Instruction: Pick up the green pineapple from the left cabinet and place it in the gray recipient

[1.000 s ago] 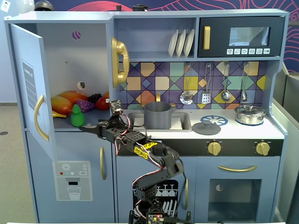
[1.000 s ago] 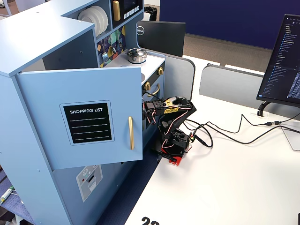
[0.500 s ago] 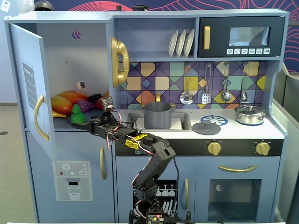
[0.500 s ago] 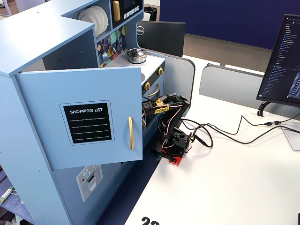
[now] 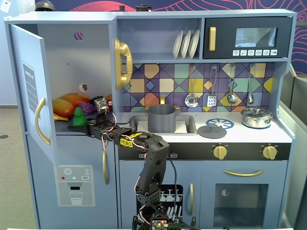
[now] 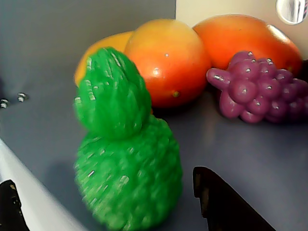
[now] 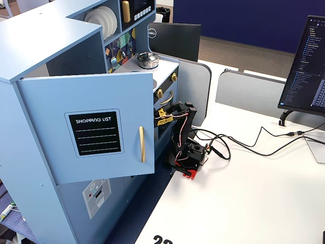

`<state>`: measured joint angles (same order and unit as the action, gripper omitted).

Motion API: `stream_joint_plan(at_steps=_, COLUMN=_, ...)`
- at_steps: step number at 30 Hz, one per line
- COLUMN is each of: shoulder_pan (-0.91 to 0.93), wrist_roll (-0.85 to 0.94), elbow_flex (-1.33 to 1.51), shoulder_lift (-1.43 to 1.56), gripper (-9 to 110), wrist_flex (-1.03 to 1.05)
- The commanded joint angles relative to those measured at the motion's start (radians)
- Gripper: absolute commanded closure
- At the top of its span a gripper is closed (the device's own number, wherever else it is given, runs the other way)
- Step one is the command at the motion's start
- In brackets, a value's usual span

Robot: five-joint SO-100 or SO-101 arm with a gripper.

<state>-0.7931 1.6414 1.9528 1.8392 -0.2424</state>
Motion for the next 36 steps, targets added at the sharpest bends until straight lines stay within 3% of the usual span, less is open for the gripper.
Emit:
stream_joint_plan(at_steps=1, shoulder_pan=-0.015, wrist_roll=0.017, elbow_flex=-0.126, shoulder_lift=-0.04, gripper=62, wrist_flex=-0.037)
stream_joint_plan(at_steps=7, shoulder_pan=-0.018, wrist_roll=0.026, elbow_flex=-0.21, shoulder_lift=-0.123, gripper=65, wrist_flex=-0.038)
stream_joint_plan(at_steps=13, shoulder_pan=-0.061, wrist_roll=0.064, elbow_flex=-0.189, shoulder_lift=-0.124, gripper=102, wrist_flex=-0.054)
stream_joint_plan(at_steps=19, shoulder_pan=-0.106, wrist_roll=0.048, elbow_flex=-0.106, shoulder_lift=-0.015, gripper=102, wrist_flex=-0.066)
stream_joint_plan(at_steps=24, shoulder_pan=-0.15, wrist_roll=0.054, elbow_flex=0.052, shoulder_lift=0.262, gripper=102, wrist_flex=-0.006)
stream_joint_plan(at_steps=31, shoulder_pan=-0.118, wrist_roll=0.08, elbow_flex=0.322, shoulder_lift=0.813, gripper=102, wrist_flex=0.233)
stream_joint_plan(at_steps=36, shoulder_pan=0.002, wrist_roll=0.095, elbow_flex=0.362, shoulder_lift=1.134, gripper=102, wrist_flex=0.434)
